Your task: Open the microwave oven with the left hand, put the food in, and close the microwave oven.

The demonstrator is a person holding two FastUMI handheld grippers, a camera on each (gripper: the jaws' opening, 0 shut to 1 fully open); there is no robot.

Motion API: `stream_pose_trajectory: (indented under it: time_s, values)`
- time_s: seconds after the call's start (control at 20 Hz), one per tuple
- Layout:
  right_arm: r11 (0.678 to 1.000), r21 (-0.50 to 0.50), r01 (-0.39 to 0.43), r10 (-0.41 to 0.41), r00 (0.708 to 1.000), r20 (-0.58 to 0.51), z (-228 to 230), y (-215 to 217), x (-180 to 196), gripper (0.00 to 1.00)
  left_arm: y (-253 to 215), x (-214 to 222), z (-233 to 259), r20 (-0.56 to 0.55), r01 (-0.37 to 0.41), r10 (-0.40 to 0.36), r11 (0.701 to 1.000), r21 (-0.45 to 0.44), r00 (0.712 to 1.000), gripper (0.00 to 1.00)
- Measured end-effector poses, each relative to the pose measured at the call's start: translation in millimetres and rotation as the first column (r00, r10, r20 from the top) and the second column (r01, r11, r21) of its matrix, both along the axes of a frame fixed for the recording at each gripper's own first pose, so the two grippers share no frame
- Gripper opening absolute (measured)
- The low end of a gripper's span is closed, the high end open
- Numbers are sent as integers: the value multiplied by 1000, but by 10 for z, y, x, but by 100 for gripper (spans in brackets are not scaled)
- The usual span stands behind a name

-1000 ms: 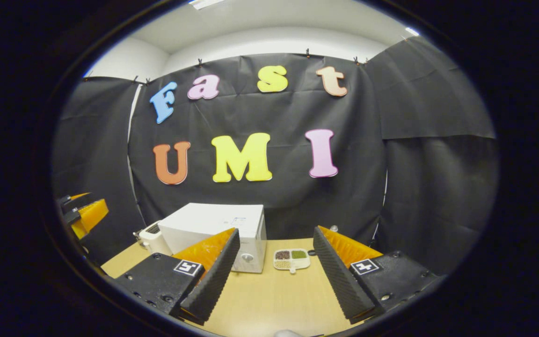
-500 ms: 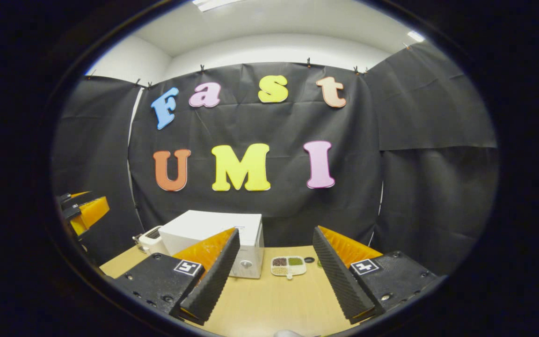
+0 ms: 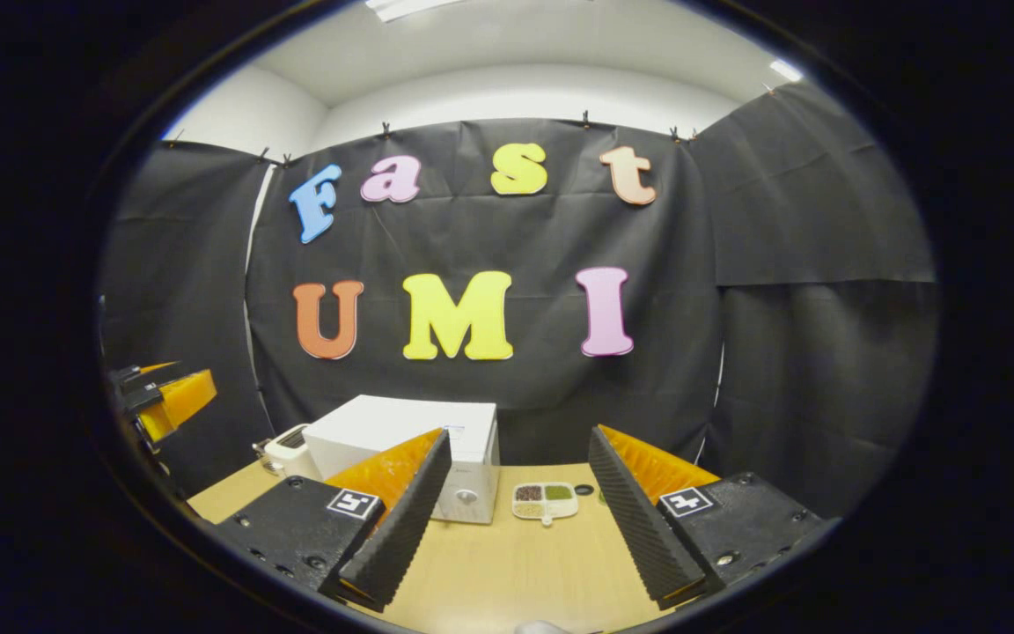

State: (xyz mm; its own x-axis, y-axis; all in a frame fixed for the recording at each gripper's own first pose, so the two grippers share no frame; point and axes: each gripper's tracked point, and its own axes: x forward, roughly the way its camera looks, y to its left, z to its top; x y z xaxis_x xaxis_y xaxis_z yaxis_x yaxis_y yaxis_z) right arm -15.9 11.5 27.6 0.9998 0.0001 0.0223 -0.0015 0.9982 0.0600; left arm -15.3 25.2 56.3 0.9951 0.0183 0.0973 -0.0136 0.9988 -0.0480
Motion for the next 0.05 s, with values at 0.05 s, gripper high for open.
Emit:
stream_pose_trajectory:
  time_s: [0.05]
  values:
    - [1000,2,-5,5,1000,-1,-6,12,-9,91,9,2,-12,-3,-3,3,1000,2,1000,95]
